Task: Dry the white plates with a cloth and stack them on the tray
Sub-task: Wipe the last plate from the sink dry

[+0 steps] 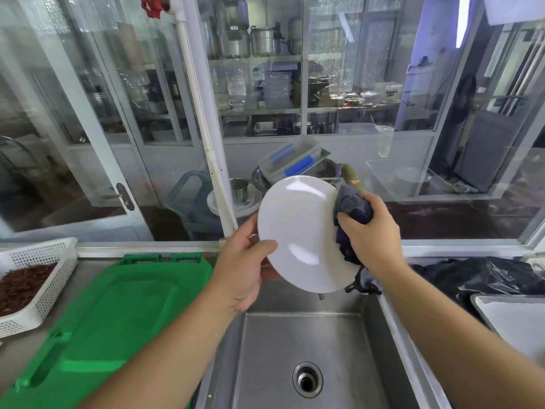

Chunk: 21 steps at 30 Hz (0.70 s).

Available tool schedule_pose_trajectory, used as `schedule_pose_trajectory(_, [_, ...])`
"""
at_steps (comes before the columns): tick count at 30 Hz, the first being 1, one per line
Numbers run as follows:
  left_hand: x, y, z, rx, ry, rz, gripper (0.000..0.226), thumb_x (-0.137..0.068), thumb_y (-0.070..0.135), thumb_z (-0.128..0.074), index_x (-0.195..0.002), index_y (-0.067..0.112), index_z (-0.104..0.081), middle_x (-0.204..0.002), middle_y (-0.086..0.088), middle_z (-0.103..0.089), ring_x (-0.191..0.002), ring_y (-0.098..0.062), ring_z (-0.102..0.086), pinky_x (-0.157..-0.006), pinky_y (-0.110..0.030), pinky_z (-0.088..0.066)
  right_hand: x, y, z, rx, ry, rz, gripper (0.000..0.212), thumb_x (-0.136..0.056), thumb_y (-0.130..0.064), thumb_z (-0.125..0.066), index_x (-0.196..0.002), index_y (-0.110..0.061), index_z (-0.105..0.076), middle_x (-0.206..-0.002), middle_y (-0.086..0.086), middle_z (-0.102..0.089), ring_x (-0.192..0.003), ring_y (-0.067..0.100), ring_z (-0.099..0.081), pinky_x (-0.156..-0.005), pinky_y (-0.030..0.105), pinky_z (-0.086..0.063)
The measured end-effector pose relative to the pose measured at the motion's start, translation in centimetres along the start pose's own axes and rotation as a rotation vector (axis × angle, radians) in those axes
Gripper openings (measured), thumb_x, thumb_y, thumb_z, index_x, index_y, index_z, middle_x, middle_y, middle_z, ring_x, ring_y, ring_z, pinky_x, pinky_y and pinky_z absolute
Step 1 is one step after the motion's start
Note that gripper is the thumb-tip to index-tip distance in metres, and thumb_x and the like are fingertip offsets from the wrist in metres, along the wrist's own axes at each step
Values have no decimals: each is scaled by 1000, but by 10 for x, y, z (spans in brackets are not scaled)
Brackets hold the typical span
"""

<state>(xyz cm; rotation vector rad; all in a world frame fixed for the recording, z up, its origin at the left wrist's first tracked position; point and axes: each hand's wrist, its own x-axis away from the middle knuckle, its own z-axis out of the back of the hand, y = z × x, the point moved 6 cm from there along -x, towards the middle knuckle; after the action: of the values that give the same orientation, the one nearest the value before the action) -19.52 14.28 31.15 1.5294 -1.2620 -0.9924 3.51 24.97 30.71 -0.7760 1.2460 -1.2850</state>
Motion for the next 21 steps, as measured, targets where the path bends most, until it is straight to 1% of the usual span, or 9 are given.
schedule_pose_trajectory(2, [2, -4, -6, -14, 37, -64, 59, -97, -11, -52, -132, 34, -65, -105, 7, -78, -86, -12, -76, -72, -51, -66, 13, 14, -6, -99, 89, -90, 41, -80, -41, -76, -115, -50, -57, -96, -25, -66, -89, 4, -67, -67, 25, -52])
schedule_pose_trajectory(3, [3, -7, -9, -19, 56, -94, 60, -96, -11, -54, -132, 36, -65, -108, 8, -78, -90, -10, -75, -70, -47, -66, 20, 23, -11, -165, 124, -162, 40, -79, -39, -76, -112, -49, -57, -94, -23, -65, -89, 7, -67, -65, 25, -53])
schedule_pose_trajectory(6, [11, -18, -18, -70, 116, -159, 67, -92, -3, -59, -119, 58, -66, -118, 13, -76, -105, -6, -73, -74, -34, -63, 42, 54, -34, -420, 159, -427, 38, -76, -35, -76, -110, -40, -61, -97, -4, -71, -86, 23, -73, -72, 42, -66])
schedule_pose_trajectory(9, [18, -31, -21, -91, 133, -173, 69, -92, 0, -61, -117, 64, -63, -124, 16, -74, -110, -4, -71, -78, -30, -62, 54, 72, -42, -484, 192, -529, 42, -79, -31, -76, -118, -34, -62, -108, 3, -71, -94, 27, -71, -80, 46, -65])
schedule_pose_trajectory(10, [19, -34, -22, -80, 124, -167, 68, -89, 2, -62, -119, 64, -62, -125, 17, -73, -110, -4, -71, -77, -31, -62, 54, 74, -42, -474, 201, -528, 42, -80, -31, -76, -119, -34, -62, -108, 2, -71, -94, 27, -71, -79, 44, -64])
schedule_pose_trajectory(13, [21, -37, -23, -62, 91, -144, 69, -83, 5, -65, -120, 63, -60, -126, 18, -71, -110, -5, -71, -77, -37, -63, 50, 72, -36, -440, 190, -504, 36, -78, -30, -76, -112, -37, -64, -101, 0, -73, -87, 24, -72, -64, 34, -61])
schedule_pose_trajectory(17, [15, -25, -17, -37, 46, -62, 57, -83, 14, -70, -117, 59, -62, -117, 15, -74, -103, -12, -74, -73, -43, -64, 34, 53, -27, -371, 118, -383, 33, -77, -30, -77, -105, -41, -66, -98, 0, -74, -88, 29, -74, -61, 40, -63])
schedule_pose_trajectory(19, [9, -16, -8, -35, 41, -14, 47, -90, 14, -69, -110, 57, -68, -107, 11, -76, -89, -14, -76, -70, -47, -65, 24, 39, -16, -253, 95, -257, 35, -79, -31, -78, -109, -44, -64, -97, -10, -73, -89, 20, -73, -63, 32, -58])
schedule_pose_trajectory(21, [4, -11, 2, -50, 39, 36, 50, -100, 7, -62, -109, 56, -71, -103, 7, -77, -87, -18, -76, -77, -56, -65, 17, 23, -6, -157, 57, -145, 39, -82, -32, -79, -112, -49, -61, -98, -21, -69, -89, 5, -69, -64, 22, -54])
